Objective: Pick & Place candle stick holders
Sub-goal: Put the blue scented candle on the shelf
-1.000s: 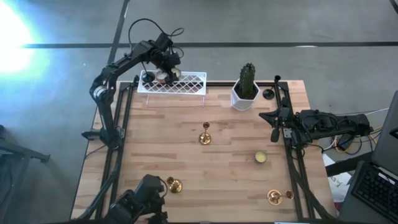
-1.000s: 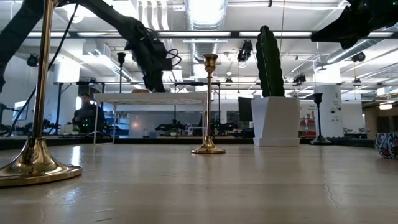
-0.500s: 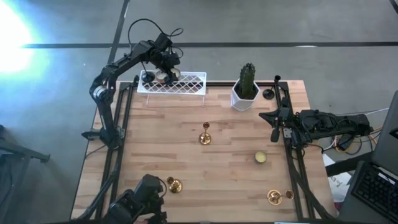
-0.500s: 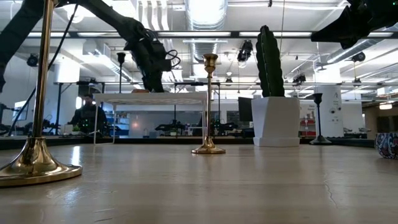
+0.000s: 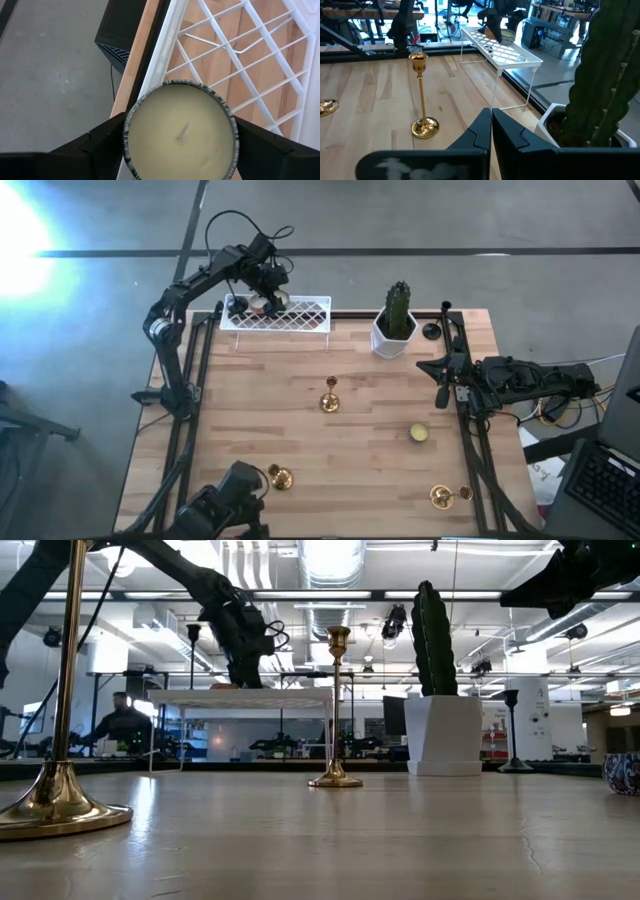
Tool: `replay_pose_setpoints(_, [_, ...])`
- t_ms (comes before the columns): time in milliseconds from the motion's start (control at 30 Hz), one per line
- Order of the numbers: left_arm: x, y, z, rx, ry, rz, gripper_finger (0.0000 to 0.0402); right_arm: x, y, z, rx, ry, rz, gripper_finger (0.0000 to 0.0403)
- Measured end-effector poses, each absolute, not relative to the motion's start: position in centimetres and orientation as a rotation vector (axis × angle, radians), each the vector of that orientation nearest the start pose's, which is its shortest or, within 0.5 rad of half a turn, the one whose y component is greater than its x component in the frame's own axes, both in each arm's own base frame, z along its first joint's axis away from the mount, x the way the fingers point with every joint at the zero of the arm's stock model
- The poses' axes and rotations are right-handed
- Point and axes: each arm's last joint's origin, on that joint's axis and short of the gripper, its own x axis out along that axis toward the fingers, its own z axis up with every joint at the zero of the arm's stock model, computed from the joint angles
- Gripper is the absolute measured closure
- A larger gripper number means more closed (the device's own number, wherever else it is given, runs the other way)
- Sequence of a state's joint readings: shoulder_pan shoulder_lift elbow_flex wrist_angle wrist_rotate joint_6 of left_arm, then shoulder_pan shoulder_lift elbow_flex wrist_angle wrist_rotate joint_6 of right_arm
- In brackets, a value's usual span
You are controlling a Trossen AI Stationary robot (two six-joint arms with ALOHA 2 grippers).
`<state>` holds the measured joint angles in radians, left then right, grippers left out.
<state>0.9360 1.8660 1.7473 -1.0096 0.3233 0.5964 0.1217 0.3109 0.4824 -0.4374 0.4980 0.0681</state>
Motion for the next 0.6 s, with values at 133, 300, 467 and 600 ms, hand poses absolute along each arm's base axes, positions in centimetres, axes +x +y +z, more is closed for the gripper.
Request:
replay_pose_setpoints(133, [23.70,30.65,29.94,-0.143,1.033,0.247,0.0056,9.07,-0.28,26.07,-0.015,0.242,-0.382,0.0394])
replay_pose_setpoints(300, [23.72,30.65,29.84,-0.151,1.038,0.252,0.0028,9.07,-0.28,26.07,-0.015,0.242,-0.382,0.0394])
replay_pose_setpoints(467, [23.77,30.69,29.86,-0.163,1.032,0.264,0.0023,9.07,-0.28,26.07,-0.014,0.242,-0.383,0.0394])
replay_pose_setpoints(600, [23.84,30.70,29.94,-0.169,1.039,0.301,0.0022,9.07,-0.29,26.07,-0.015,0.242,-0.383,0.0394])
